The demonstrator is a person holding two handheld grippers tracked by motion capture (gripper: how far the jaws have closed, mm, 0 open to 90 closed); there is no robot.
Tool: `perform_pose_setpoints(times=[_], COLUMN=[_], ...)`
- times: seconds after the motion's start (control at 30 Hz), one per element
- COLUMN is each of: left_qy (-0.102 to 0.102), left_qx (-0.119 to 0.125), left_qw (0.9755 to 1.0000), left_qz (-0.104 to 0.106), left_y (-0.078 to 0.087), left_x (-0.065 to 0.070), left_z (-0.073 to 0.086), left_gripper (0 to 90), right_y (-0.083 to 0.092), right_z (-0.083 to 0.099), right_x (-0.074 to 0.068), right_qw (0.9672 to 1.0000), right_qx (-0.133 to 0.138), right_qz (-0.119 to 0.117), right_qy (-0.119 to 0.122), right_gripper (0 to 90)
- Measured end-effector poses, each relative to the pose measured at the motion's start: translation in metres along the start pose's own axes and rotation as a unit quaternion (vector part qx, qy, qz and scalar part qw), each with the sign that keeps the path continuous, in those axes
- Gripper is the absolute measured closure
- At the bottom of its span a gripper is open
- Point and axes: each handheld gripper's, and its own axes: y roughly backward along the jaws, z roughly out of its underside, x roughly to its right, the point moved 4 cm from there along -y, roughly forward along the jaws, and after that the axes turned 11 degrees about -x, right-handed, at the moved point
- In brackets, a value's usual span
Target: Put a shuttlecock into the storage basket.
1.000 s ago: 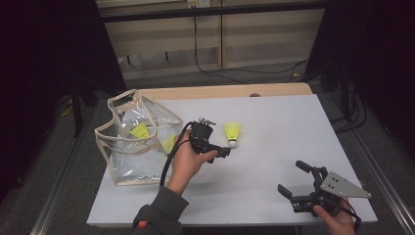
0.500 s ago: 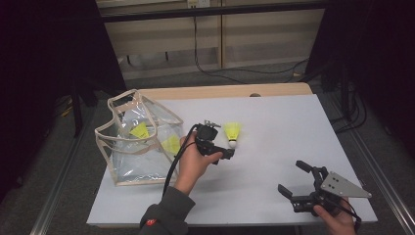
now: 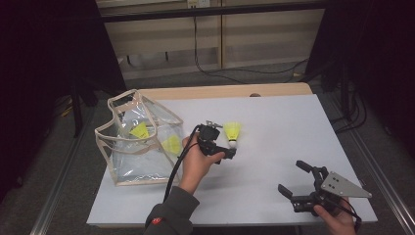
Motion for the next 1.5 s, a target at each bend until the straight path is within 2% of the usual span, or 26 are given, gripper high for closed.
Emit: perform_pose_setpoints(times=[0.17,1.5], left_qy=[0.001,0.024], left_qx=[0.001,0.036], left_qw=[1.0000,0.9987], left_qz=[0.003,-0.028], left_y=[-0.003,-0.018], left_x=[0.000,-0.011], left_z=[-0.001,-0.008], left_gripper=[6.2,7.0], right_y=[0.001,-0.003], right_z=[0.000,-0.001], right_x=[0.000,0.000], right_qw=[1.0000,1.0000], right_qx=[0.001,0.001], right_qz=[0.001,-0.003], right_qy=[-0.001,0.001], right_gripper=[2.8,2.8])
